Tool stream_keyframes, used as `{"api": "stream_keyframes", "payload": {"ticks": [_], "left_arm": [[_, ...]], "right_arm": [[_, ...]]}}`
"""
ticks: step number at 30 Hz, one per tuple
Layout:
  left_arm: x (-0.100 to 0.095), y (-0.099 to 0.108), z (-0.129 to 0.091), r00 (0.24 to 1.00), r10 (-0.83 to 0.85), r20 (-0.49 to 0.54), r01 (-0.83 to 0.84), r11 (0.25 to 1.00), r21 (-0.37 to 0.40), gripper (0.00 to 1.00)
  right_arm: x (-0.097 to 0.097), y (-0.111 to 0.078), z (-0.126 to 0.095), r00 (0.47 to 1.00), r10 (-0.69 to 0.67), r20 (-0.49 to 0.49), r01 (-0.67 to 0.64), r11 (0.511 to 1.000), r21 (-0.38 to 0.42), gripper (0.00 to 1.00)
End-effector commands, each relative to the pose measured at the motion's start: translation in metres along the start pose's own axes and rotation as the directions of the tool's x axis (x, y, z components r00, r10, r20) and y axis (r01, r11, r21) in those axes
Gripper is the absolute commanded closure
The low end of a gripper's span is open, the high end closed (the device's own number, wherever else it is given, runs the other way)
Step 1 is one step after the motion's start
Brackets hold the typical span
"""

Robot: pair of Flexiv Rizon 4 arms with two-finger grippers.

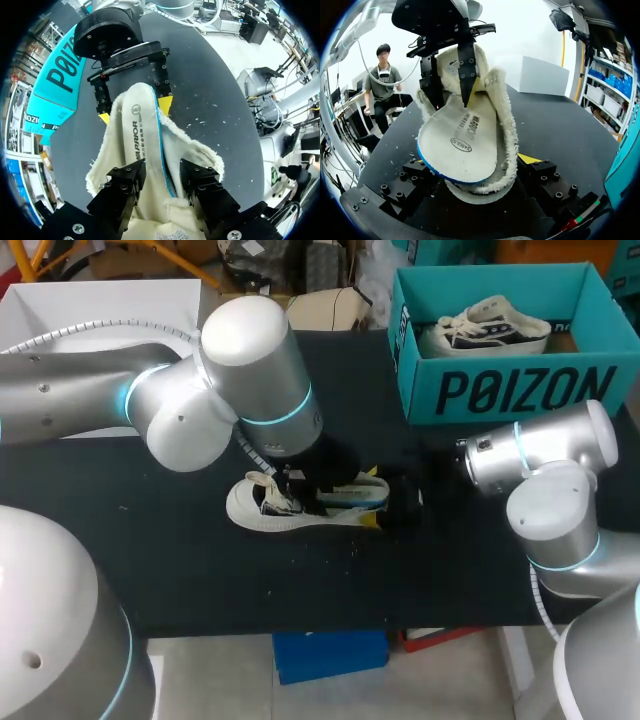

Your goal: Take the shoe out of the shoebox, open the shoe tongue, remove and reinsert the insole, then place the shoe into the shoebox

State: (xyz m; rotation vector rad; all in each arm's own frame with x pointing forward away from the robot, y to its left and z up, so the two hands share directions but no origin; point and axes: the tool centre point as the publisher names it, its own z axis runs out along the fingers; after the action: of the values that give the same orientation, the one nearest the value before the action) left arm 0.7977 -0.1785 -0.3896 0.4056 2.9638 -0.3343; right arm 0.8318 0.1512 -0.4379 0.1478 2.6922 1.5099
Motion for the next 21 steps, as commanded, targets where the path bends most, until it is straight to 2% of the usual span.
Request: {"api": "stream_keyframes", "payload": {"ticks": [1,4,8,16,21], "left_arm": [[0.003,-0.004,0.001,0.999,0.015,0.032,-0.015,1.000,-0.011,0.57],[-0.001,-0.008,0.000,0.998,0.035,0.050,-0.035,0.999,-0.004,0.58],[-0.008,-0.017,0.009,0.995,0.084,0.061,-0.083,0.996,-0.018,0.59],[-0.016,-0.028,0.022,0.992,0.113,0.064,-0.114,0.993,0.007,0.64],[-0.024,-0.032,0.023,0.990,0.120,0.080,-0.122,0.993,0.012,0.66]], "right_arm": [[-0.002,-0.003,0.001,1.000,0.001,-0.001,-0.001,1.000,0.001,1.00],[-0.002,-0.003,0.001,1.000,0.001,-0.001,-0.001,1.000,0.001,1.00],[-0.002,-0.003,0.001,1.000,0.001,-0.001,-0.001,1.000,0.001,1.00],[-0.002,-0.003,0.001,1.000,0.001,-0.001,-0.001,1.000,0.001,1.00],[-0.002,-0.003,0.001,1.000,0.001,-0.001,-0.001,1.000,0.001,1.00]]}}
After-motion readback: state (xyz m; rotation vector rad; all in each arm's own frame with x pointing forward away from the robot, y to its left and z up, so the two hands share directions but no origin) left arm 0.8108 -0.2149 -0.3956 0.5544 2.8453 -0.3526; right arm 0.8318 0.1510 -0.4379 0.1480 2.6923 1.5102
